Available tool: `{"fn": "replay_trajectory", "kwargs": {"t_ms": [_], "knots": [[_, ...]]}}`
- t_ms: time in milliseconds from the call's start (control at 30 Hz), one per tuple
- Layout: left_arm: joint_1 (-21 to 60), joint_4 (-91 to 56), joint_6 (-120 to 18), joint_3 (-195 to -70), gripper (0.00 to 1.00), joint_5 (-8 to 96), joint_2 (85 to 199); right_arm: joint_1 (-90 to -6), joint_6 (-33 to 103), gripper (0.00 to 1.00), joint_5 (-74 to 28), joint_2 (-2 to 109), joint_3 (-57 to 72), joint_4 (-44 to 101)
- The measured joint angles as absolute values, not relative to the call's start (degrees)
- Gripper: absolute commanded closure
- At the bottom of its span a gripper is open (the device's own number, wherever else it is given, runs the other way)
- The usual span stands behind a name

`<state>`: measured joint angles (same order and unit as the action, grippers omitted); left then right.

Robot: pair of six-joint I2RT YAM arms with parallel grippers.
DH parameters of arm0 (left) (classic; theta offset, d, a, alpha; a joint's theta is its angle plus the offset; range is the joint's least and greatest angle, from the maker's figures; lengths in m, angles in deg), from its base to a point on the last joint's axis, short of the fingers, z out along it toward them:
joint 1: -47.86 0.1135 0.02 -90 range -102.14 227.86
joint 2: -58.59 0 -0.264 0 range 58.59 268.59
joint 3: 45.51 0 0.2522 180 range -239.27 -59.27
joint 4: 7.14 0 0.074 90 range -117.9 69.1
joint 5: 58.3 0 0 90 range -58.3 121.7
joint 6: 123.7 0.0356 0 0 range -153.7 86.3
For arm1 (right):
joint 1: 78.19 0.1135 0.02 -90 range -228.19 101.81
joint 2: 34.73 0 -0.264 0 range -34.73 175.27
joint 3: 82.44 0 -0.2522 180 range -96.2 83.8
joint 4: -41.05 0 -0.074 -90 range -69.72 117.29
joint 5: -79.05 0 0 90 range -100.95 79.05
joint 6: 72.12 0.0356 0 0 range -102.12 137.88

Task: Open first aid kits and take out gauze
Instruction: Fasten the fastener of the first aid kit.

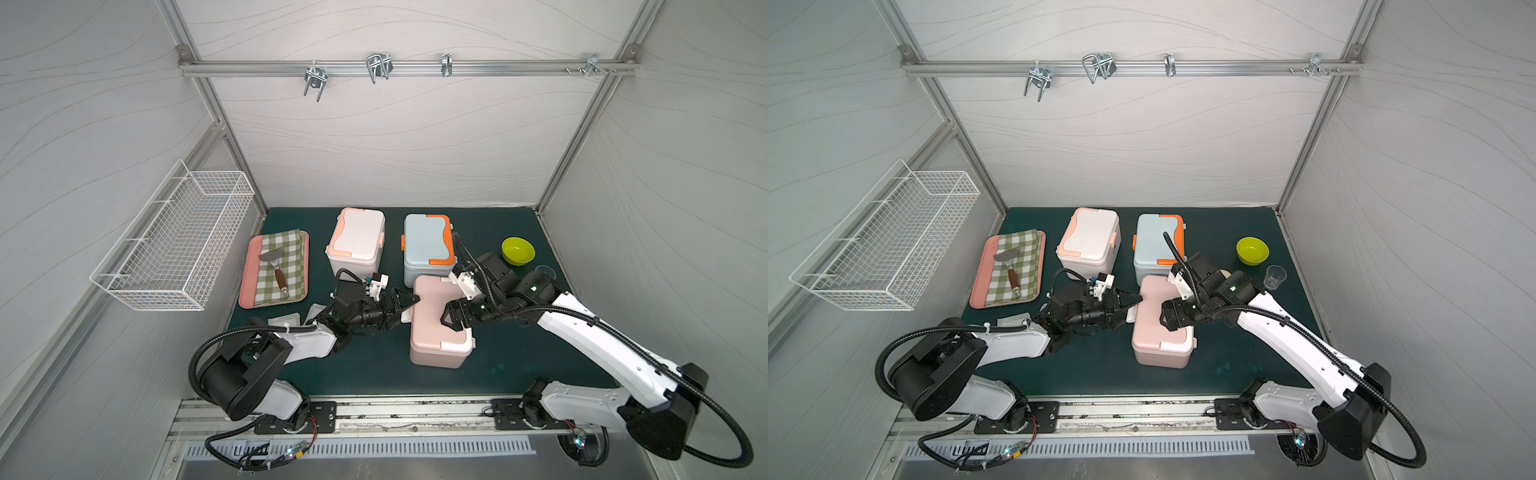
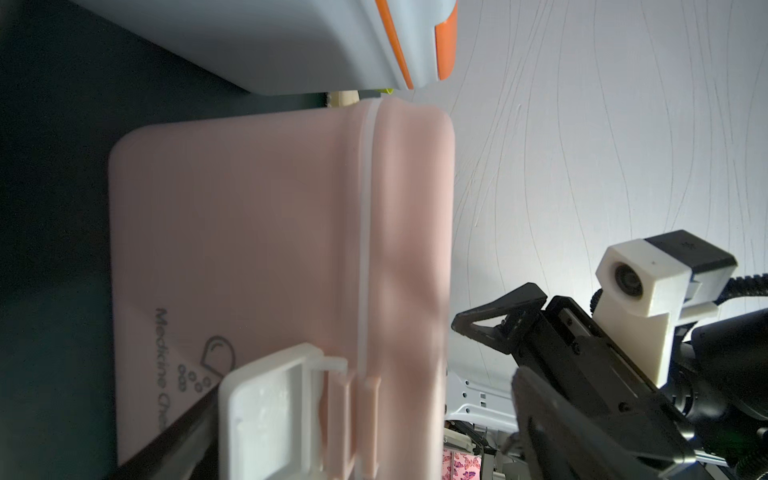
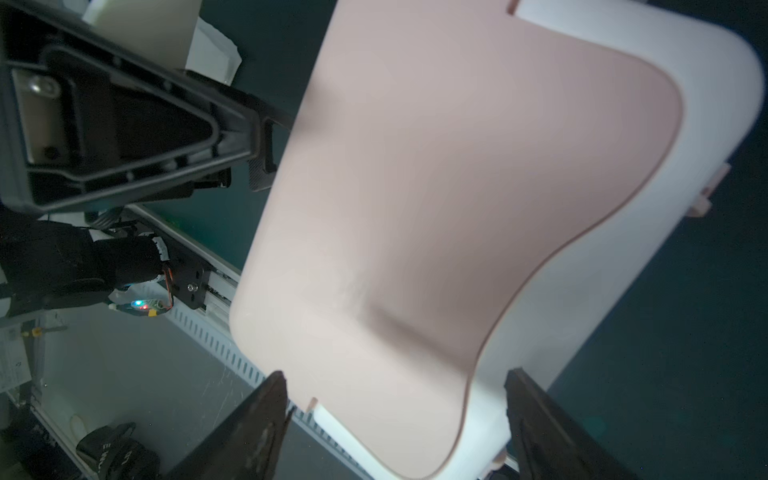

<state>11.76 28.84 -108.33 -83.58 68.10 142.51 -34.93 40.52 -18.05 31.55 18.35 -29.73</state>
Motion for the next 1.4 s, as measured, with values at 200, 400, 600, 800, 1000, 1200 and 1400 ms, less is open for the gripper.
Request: {"fn": "replay_trajectory", "kwargs": {"t_ms": [200, 400, 600, 800, 1000, 1200, 1400], "knots": [[8.8, 35.1, -111.5, -82.2, 0.02, 65.5, 144.0, -42.4, 40.6, 0.16, -20.9, 27.2, 23.2, -28.8], [7.4, 42.9, -115.7, -79.8, 0.02, 63.5, 144.5, -45.9, 40.4, 0.17, -27.0, 27.2, 26.8, -26.1], [7.6, 44.0, -117.1, -78.1, 0.02, 61.6, 143.2, -46.3, 40.1, 0.17, -28.4, 29.1, 27.1, -25.1], [8.6, 42.2, -117.1, -76.3, 0.02, 61.0, 139.4, -46.4, 39.0, 0.18, -29.5, 31.6, 27.1, -23.6], [10.8, 41.1, -117.0, -74.5, 0.02, 61.0, 134.8, -46.4, 38.2, 0.18, -29.7, 33.0, 27.1, -23.1], [11.9, 35.0, -115.7, -73.6, 0.01, 60.6, 128.0, -46.4, 37.7, 0.17, -29.8, 33.8, 26.9, -22.7], [13.5, 23.7, -112.4, -73.6, 0.01, 60.1, 119.5, -46.4, 37.3, 0.17, -29.1, 34.2, 25.1, -23.7]]}}
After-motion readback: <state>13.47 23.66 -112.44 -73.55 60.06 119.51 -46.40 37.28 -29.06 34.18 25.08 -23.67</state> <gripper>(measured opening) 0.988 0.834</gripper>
